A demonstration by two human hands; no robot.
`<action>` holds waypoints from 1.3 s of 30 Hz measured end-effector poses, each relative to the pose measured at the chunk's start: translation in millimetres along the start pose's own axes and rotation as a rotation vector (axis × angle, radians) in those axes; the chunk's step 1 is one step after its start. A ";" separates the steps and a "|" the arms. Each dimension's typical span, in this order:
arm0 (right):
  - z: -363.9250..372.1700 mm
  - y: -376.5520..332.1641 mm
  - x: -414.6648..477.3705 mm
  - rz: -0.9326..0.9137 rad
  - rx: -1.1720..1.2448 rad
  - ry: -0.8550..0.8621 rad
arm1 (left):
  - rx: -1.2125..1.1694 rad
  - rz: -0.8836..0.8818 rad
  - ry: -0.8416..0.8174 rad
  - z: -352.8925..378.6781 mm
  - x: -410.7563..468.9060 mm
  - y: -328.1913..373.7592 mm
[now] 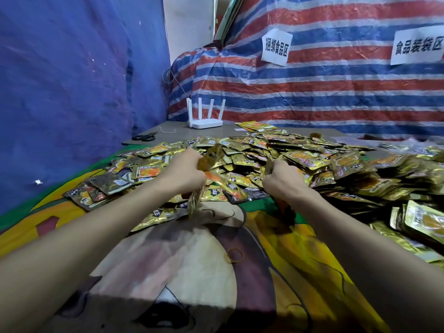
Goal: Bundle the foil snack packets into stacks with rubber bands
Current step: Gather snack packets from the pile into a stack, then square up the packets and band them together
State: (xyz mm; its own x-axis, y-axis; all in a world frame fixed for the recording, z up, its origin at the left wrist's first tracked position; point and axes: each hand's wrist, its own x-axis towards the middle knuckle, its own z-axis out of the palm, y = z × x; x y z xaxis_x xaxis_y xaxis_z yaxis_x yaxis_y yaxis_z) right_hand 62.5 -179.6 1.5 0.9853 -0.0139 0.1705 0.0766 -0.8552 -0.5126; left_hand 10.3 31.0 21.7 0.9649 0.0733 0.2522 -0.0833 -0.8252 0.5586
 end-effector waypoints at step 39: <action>50.8 -40.4 -26.2 -0.199 1.065 0.215 | -0.179 0.220 0.094 79.6 2.6 33.8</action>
State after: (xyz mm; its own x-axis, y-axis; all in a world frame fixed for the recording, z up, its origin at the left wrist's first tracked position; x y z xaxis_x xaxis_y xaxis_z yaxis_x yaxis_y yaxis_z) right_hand 41.3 -118.4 -25.0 0.9014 -0.1032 0.4204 0.4253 0.0304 -0.9045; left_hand 29.7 -41.2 -21.6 0.8924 -0.0378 0.4496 -0.3381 -0.7159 0.6109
